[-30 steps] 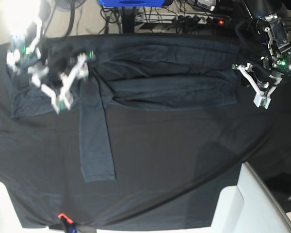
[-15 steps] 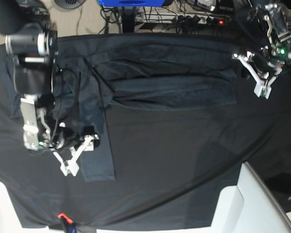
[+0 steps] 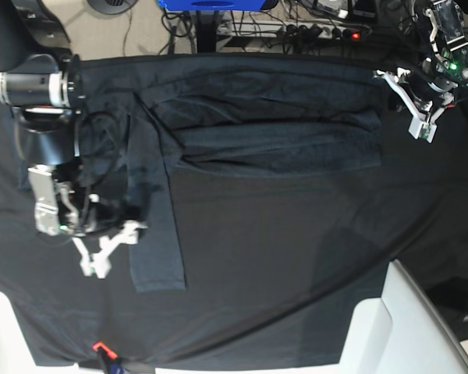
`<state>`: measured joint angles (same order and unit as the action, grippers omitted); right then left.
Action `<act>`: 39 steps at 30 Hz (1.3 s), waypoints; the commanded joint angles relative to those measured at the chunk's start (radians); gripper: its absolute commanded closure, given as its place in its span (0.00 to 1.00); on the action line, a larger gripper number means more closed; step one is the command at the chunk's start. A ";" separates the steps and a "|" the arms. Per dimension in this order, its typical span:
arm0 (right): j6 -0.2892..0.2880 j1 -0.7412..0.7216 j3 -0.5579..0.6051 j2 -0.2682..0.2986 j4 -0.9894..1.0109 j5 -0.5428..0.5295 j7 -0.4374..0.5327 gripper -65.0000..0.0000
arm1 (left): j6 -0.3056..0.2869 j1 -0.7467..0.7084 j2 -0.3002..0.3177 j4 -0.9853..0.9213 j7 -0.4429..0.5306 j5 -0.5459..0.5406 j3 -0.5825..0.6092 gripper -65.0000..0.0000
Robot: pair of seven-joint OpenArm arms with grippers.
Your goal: Fold the T-shirt properly
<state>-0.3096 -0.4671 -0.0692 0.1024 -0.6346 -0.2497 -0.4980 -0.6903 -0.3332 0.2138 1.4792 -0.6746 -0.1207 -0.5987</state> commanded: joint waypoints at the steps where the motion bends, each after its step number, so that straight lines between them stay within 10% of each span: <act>1: -0.004 -0.031 -0.001 0.006 -0.015 -0.009 0.015 0.39 | -0.008 0.003 0.016 0.011 0.014 -0.007 -0.005 1.00; 15: -0.007 -0.022 0.002 -0.069 -0.014 -0.009 0.012 0.42 | -0.008 0.012 0.016 0.010 0.013 -0.007 -0.005 1.00; 21: -0.003 -0.023 -0.007 -0.071 -0.024 -0.013 0.017 1.00 | -0.008 0.012 0.017 0.010 0.013 -0.006 -0.005 1.00; 39: -0.001 0.492 0.134 -0.145 -0.980 -0.010 -0.347 1.00 | -0.008 0.032 0.052 0.008 0.011 -0.007 -0.005 1.00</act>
<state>-0.3012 0.0414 0.0631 -0.0380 -1.5951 -0.2436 -0.8612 -0.6903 -0.3035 0.2508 1.4746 -0.6762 -0.1158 -0.5995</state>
